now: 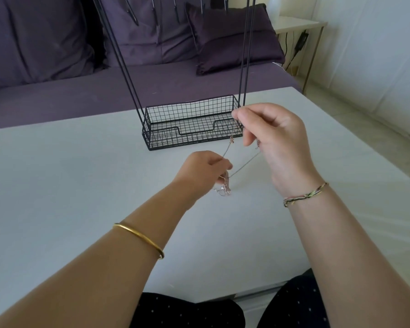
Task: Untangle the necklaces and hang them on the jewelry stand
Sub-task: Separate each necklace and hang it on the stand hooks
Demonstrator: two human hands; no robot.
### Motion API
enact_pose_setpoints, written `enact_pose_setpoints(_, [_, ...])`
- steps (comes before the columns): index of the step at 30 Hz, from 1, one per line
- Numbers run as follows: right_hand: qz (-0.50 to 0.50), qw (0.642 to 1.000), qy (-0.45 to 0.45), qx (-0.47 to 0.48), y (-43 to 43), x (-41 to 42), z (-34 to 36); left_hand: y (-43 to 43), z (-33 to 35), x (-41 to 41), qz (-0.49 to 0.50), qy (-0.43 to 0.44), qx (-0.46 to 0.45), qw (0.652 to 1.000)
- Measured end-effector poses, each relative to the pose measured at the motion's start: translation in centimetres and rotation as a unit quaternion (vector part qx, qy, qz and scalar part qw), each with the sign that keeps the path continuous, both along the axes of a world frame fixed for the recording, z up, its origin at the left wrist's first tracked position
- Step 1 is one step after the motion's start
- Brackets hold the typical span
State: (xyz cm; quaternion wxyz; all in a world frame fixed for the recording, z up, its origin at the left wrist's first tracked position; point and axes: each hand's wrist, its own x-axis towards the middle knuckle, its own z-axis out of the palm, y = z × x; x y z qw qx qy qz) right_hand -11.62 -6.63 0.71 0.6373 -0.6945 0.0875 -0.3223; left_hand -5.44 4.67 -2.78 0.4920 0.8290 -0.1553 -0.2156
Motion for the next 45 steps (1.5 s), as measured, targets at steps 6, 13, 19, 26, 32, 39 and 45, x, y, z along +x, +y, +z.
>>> enact_pose_setpoints(6, [-0.060,0.979,0.152,-0.118,-1.6,0.5,-1.9,0.7,0.8,0.9,0.083,0.033,-0.082,0.993])
enact_pose_setpoints(13, [-0.035,0.941,0.269,-0.204,-1.5,0.5,-2.5,1.1,1.1,1.6,0.154,-0.018,-0.141,0.978])
enact_pose_setpoints(19, [-0.047,0.928,0.291,-0.230,-1.5,0.8,-2.9,0.8,1.6,1.6,0.182,-0.001,-0.176,0.967])
enact_pose_setpoints(26, [-0.182,0.928,0.239,-0.221,-1.8,1.1,-2.6,1.7,1.3,2.0,0.147,-0.056,-0.095,0.983])
enact_pose_setpoints(32, [-0.229,0.907,0.251,-0.250,-1.7,0.7,-2.1,2.1,0.4,2.3,0.098,-0.199,0.094,0.971])
enact_pose_setpoints(39, [-0.197,0.880,0.328,-0.282,-2.0,0.4,-2.4,1.8,1.1,2.2,0.122,-0.132,0.014,0.984])
enact_pose_setpoints(45, [-0.157,0.844,0.411,-0.306,-2.1,0.9,-3.2,2.1,1.7,1.9,0.128,-0.103,-0.031,0.986])
